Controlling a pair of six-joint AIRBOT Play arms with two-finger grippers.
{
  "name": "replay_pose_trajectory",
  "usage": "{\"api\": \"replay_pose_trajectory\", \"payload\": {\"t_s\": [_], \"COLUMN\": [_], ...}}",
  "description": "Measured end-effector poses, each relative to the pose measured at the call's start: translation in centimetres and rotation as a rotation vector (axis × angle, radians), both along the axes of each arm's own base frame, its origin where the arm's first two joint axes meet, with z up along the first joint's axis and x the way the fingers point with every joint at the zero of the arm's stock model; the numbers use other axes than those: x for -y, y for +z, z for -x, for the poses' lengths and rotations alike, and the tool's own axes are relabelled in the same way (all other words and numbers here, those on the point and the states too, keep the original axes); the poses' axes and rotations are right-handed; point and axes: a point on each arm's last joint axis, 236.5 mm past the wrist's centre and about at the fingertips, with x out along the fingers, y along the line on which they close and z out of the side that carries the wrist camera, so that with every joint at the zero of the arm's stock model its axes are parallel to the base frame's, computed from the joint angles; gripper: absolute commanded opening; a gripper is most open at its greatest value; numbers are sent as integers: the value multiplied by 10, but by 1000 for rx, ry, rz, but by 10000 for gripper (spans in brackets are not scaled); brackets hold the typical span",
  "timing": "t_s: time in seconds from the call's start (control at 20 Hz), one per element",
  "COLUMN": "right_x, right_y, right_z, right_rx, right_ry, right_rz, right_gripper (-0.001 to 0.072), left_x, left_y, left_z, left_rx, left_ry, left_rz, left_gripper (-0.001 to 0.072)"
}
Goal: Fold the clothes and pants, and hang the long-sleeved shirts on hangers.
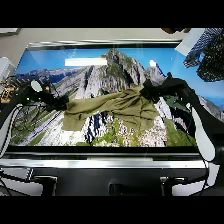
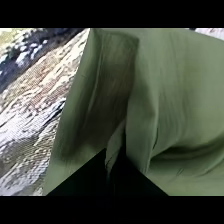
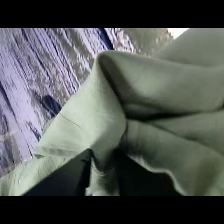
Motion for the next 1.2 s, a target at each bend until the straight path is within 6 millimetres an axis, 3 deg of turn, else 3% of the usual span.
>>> {"api": "replay_pose_trajectory", "payload": {"t_s": [0.15, 0.3, 0.4, 0.5, 0.6, 0.7, 0.85, 1.05, 1.1, 1.15, 1.2], "right_x": [15, 63, 104, 135, 145, 138, 110, 67, 60, 55, 52], "right_y": [10, 41, 55, 55, 41, 20, -18, -56, -63, -69, -74], "right_z": [-6, 4, 24, 54, 85, 110, 139, 157, 158, 157, 155], "right_rx": [30, 57, 42, -17, -101, -170, -252, -290, -289, -288, -285], "right_ry": [7, 18, 28, 58, 104, 149, 208, 252, 258, 254, 245], "right_rz": [1, 30, 77, 113, 115, 99, 76, 74, 85, 94, 100], "right_gripper": [381, 386, 489, 490, 491, 492, 492, 491, 459, 333, 144], "left_x": [0, 1, 2, 2, 2, 3, 3, 3, 3, 3, 3], "left_y": [-8, -10, -10, -9, -9, -9, -8, -8, -8, -8, -8], "left_z": [0, 2, 5, 6, 8, 10, 10, 11, 10, 10, 10], "left_rx": [-12, -24, -33, -34, -40, -43, -44, -45, -44, -44, -44], "left_ry": [4, 0, -12, -25, -36, -41, -45, -48, -48, -48, -48], "left_rz": [3, 6, 8, 8, 8, 9, 9, 9, 9, 9, 9], "left_gripper": [17, 17, 17, 17, 17, 17, 17, 18, 18, 18, 17]}}
